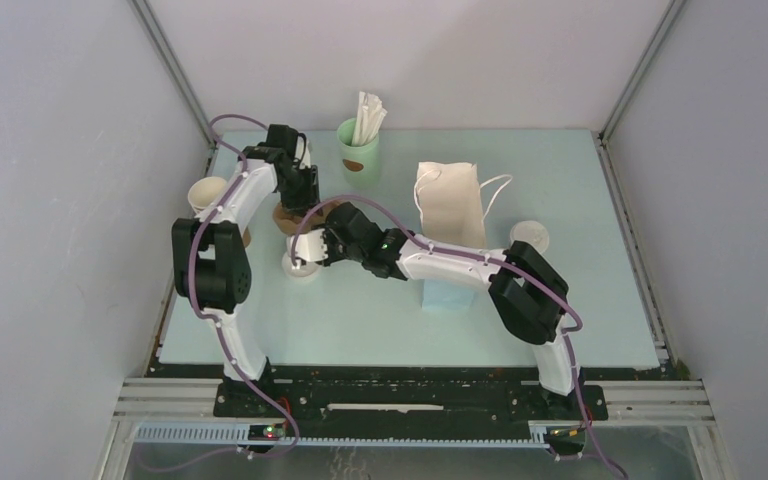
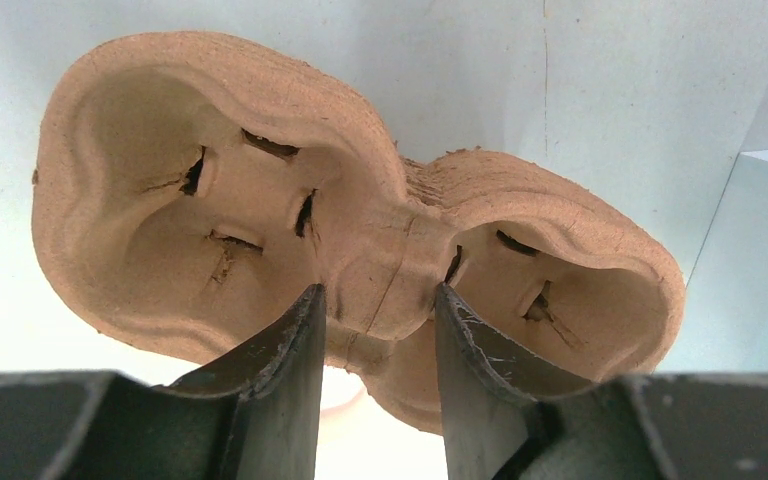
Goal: Pack the takeout coffee
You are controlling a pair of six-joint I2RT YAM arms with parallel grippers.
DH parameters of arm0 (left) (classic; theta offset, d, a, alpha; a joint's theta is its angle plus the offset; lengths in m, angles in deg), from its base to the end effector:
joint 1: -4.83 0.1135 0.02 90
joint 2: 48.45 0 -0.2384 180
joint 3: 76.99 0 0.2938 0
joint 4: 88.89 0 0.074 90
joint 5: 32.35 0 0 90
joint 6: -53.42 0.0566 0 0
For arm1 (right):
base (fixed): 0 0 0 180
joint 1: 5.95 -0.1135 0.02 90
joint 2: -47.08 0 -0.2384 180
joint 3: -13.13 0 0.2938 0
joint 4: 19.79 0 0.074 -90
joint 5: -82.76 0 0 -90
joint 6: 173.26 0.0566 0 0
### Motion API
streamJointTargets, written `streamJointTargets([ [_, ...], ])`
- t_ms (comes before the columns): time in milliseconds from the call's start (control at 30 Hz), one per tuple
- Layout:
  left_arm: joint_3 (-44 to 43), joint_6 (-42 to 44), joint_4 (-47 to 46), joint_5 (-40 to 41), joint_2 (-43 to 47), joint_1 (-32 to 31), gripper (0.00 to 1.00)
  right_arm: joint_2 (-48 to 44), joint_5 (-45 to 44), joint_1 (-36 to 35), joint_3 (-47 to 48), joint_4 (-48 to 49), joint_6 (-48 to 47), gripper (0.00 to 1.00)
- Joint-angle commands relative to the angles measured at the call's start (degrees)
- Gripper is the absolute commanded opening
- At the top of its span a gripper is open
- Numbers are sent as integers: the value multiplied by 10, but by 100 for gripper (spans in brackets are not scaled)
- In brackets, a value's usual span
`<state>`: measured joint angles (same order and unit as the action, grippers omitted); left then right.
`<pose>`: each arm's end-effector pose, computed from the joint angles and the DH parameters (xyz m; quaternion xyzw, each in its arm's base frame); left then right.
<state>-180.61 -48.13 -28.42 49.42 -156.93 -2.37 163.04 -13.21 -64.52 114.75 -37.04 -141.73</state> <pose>0.4381 -0.0635 0.1966 -0.0217 0.9743 -0.1039 0.1988 0.2762 0.4406 0.1868 -0.7301 0.4769 -0.0450 0.4873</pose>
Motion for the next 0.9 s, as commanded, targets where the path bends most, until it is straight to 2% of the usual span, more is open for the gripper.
streamJointTargets([
  [0, -12, 7, -13, -15, 5, 2, 0, 9, -8, 1, 24, 2, -20, 46],
  [167, -14, 7, -12, -13, 2, 2, 0, -14, 6, -5, 4, 8, -16, 50],
  [500, -16, 8, -11, -15, 1, 3, 0, -25, 25, 3, -8, 12, -3, 52],
  [667, -15, 8, -11, -16, 2, 3, 0, -28, 44, 6, -13, 11, 5, 59],
  [867, -15, 8, -10, -19, 1, 3, 0, -22, 23, 8, -6, 29, 4, 58],
])
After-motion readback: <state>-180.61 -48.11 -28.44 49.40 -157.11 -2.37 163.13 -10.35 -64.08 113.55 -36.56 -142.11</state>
